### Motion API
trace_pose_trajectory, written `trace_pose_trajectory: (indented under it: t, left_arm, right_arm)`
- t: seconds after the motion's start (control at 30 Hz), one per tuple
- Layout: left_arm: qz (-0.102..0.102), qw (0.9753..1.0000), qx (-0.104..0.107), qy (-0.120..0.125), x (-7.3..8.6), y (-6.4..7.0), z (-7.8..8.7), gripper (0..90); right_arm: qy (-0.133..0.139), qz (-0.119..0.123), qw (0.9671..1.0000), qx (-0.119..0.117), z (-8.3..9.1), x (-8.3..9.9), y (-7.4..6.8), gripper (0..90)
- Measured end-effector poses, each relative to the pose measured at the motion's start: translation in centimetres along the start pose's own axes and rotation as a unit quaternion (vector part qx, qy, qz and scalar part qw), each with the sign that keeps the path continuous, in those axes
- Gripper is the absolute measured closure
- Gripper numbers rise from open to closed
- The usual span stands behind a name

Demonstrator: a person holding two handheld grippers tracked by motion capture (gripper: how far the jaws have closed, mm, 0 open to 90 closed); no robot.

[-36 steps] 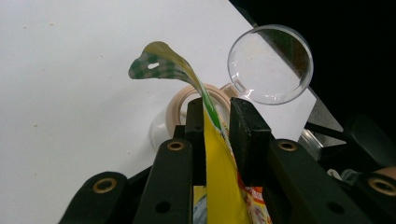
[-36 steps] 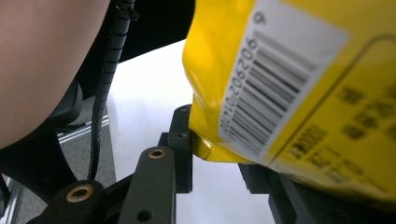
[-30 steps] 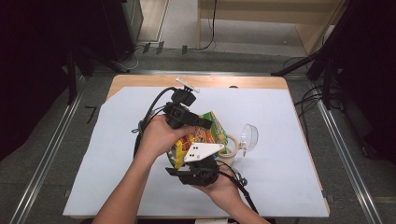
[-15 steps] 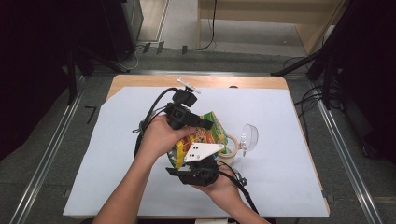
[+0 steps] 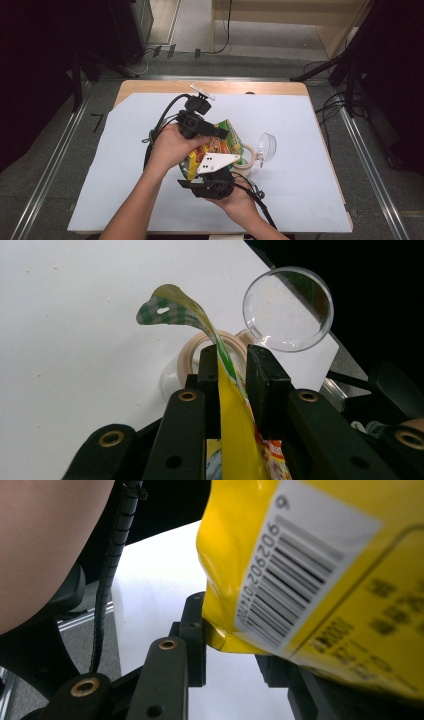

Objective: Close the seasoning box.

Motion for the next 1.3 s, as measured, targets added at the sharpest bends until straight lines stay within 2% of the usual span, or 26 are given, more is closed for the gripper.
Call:
trace_pose_trajectory:
  t: [1.3]
  left_arm:
    - [-0.001,1.0000,0.003,0.000,0.01,0.23,-0.08,77.7]
  right_arm:
    - [0.001,-0.001,1.0000,-0.001,-0.03,0.05,0.01,70.8]
Point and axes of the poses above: each handheld gripper's, and its own axes: z roughly backward along the jaws, x roughly out of its underside, y roughly to its right, the point moved 6 cm from there along -z, roughly forward along the jaws, and after that the axes turned 3 degrees about -x, right-handed, at the moved point
